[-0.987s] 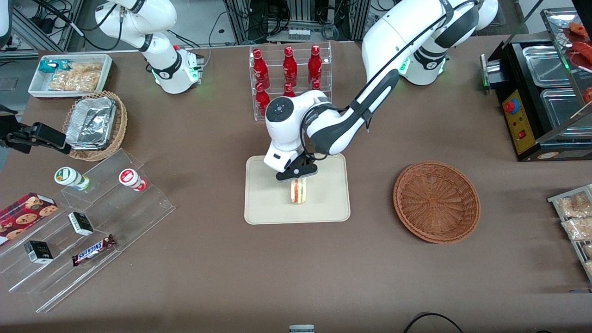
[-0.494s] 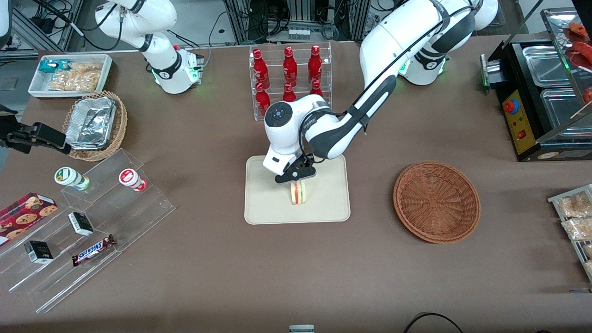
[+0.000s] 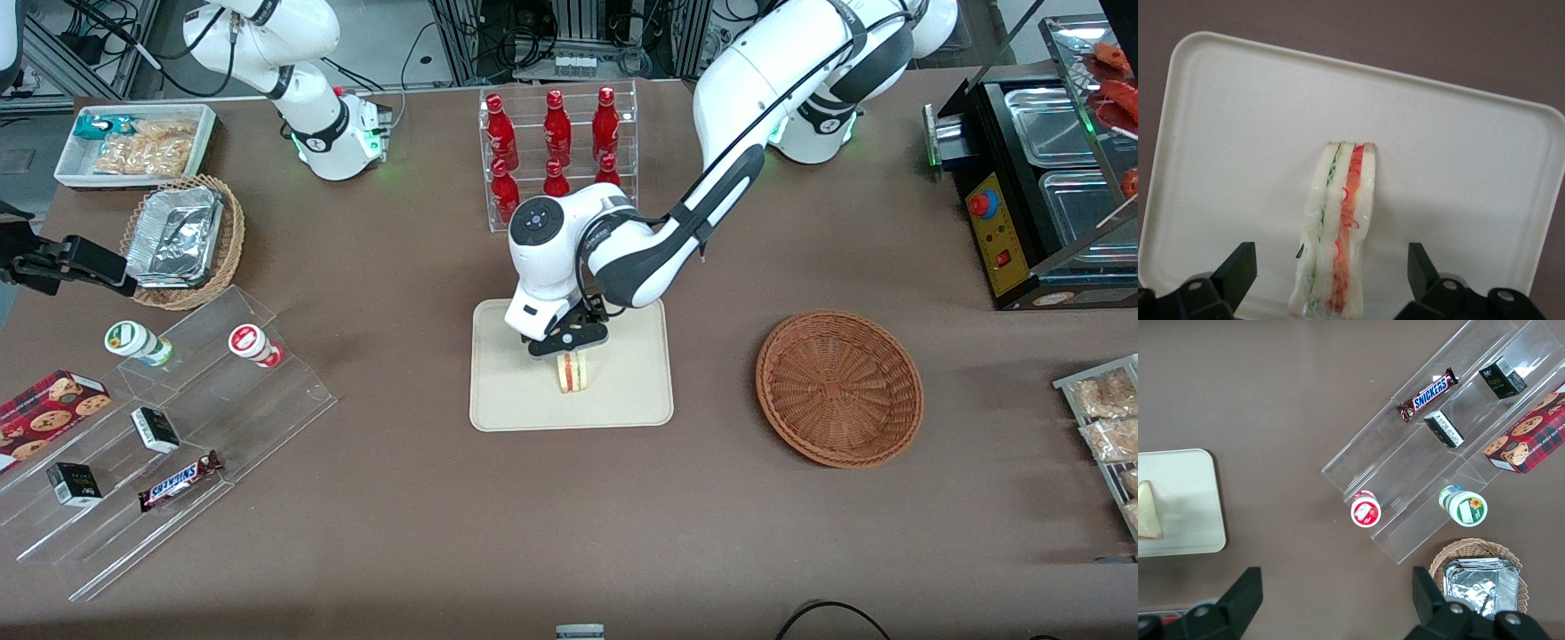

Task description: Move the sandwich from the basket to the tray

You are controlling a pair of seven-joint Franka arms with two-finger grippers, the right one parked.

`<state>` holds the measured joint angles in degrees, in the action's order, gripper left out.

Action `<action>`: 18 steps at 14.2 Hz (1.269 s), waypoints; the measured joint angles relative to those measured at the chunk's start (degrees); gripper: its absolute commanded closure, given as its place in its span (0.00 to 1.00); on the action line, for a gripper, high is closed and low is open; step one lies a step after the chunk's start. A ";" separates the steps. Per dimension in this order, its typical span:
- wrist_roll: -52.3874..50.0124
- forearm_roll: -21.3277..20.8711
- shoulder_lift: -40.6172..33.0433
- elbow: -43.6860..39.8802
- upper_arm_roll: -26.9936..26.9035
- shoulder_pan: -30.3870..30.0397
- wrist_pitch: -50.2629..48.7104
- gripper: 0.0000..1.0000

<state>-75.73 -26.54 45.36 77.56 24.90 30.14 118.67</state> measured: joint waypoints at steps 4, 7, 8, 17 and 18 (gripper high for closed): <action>0.00 -0.40 -3.35 -2.83 -3.90 -1.64 -4.41 0.00; 0.37 -0.41 -8.45 -2.60 -5.89 -6.37 -7.90 0.00; 1.06 -0.41 -10.12 -2.35 -5.91 -8.49 -9.58 0.00; 31.99 11.34 -22.72 0.08 -6.03 -29.06 -21.80 0.00; 36.06 13.02 -24.04 0.14 -6.01 -31.45 -23.31 0.00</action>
<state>-39.67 -13.52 21.32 77.70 18.89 -1.30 95.36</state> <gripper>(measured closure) 0.000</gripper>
